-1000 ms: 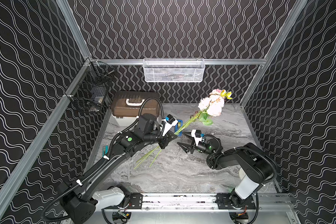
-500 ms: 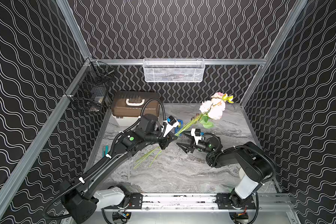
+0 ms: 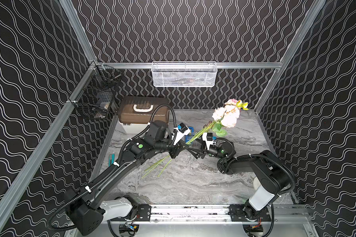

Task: Wrap bouquets with tape
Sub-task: Wrap the tape around the bouquet.

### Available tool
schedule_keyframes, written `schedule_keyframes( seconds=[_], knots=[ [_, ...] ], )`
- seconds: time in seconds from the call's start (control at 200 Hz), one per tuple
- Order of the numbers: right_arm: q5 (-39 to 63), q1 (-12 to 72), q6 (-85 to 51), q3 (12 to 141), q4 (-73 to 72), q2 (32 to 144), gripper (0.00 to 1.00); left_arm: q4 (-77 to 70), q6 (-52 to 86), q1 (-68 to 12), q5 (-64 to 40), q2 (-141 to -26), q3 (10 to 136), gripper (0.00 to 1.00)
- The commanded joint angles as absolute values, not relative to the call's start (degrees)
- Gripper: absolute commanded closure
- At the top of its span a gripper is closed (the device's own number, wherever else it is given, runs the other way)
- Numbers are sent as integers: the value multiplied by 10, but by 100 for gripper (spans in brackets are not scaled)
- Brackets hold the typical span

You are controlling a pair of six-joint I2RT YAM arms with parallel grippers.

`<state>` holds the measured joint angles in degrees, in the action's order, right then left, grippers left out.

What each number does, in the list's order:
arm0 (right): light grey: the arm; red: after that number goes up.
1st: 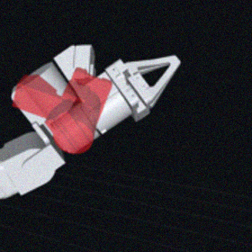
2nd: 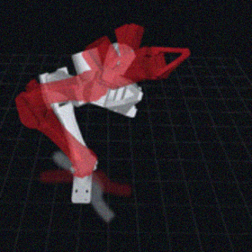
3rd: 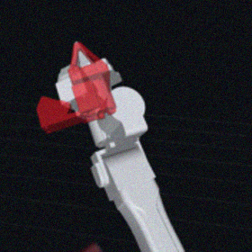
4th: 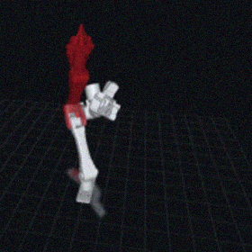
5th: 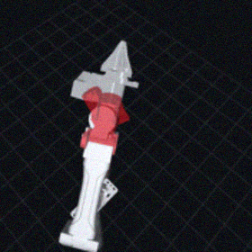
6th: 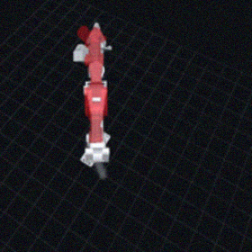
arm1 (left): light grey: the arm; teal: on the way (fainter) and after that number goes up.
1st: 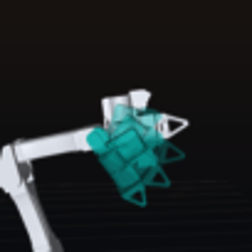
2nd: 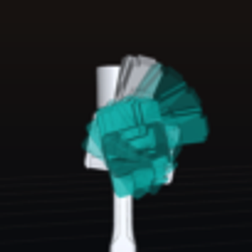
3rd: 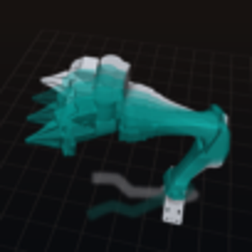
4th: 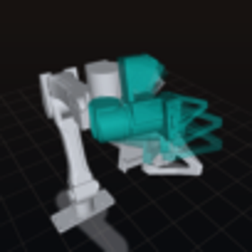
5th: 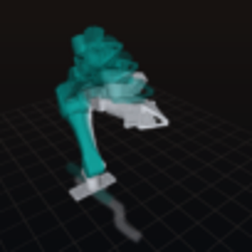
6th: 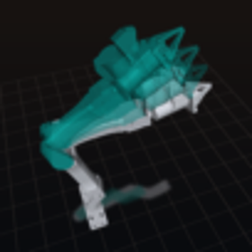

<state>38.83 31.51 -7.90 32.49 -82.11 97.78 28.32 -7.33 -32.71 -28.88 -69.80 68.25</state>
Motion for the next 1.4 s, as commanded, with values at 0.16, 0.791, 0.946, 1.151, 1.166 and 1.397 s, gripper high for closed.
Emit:
schedule_keyframes(
  seconds=[0.16,0.791,0.946,1.151,1.166,1.397],
  knots=[
    [400,315,-92,321,-846,976,40,267,-82,-327,-293,-695,687,100],
    [265,314,-8,299,-731,944,100,269,-83,-327,-306,-706,690,100],
    [228,310,32,307,-642,918,100,268,-82,-327,-313,-705,691,100],
    [221,309,42,291,-625,903,100,274,-87,-326,-306,-707,694,100],
    [224,309,42,290,-623,901,100,274,-86,-326,-304,-707,693,100],
    [287,310,29,260,-592,853,100,279,-91,-327,-254,-712,698,100]
  ],
)
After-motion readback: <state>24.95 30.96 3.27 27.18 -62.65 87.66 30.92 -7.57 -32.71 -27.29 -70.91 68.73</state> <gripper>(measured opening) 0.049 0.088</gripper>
